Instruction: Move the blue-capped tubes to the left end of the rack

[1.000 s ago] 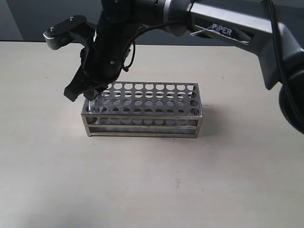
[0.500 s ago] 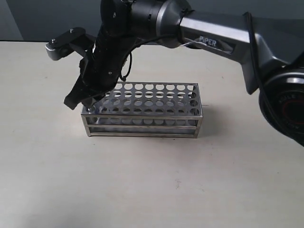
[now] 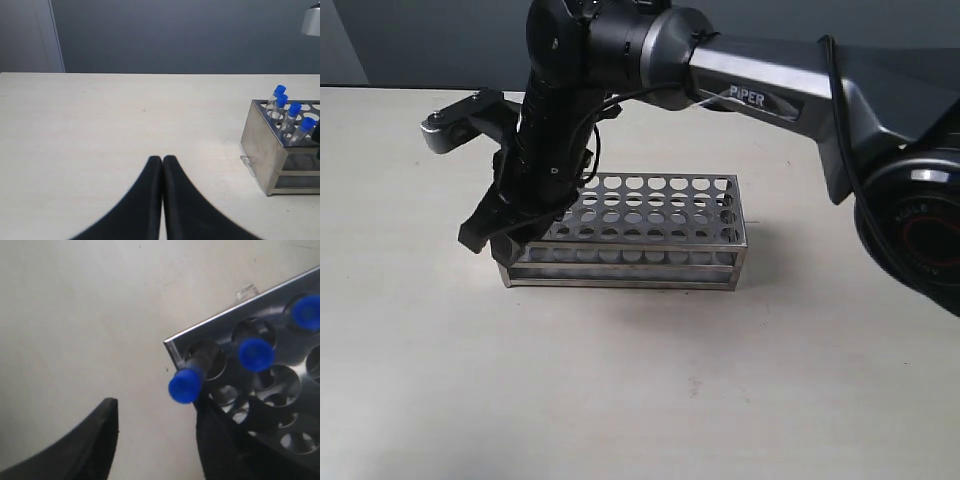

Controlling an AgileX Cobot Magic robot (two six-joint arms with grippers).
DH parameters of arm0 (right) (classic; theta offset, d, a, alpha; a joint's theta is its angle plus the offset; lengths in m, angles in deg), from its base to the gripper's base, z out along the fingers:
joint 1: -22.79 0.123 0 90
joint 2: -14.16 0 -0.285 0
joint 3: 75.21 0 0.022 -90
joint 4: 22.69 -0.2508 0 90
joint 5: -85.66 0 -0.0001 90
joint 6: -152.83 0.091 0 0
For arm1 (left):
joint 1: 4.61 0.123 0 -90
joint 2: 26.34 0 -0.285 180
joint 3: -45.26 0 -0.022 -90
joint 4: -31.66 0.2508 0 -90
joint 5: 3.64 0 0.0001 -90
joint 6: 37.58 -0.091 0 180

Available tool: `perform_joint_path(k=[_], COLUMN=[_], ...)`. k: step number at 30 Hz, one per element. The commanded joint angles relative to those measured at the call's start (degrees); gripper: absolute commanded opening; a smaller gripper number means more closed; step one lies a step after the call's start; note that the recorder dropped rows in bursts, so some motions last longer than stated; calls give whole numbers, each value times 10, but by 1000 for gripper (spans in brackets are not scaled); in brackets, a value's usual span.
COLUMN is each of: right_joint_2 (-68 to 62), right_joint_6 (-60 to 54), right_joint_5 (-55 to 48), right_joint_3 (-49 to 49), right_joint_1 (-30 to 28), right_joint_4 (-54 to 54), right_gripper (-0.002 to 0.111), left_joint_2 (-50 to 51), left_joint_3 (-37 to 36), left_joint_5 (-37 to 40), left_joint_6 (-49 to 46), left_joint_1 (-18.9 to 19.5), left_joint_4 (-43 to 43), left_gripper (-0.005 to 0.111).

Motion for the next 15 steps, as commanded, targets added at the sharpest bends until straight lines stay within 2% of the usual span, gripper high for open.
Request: perform_joint_path(k=[1, 7, 15], right_joint_2=[27, 72, 155], right_joint_6=[9, 34, 119], right_joint_5=[-10, -16, -56], right_joint_3=[0, 0, 0], right_joint_1=[-1, -1, -1], right_joint_4=[-2, 40, 194], right_gripper=[45, 45, 44], left_joint_2=[-2, -2, -2], left_joint_3=[2, 2, 2], left_joint_5=[-4, -4, -4], left_joint_6=[0, 0, 0], left_joint_1=[-3, -3, -3], left_joint_4=[-2, -1, -1], left_gripper=[1, 1, 1])
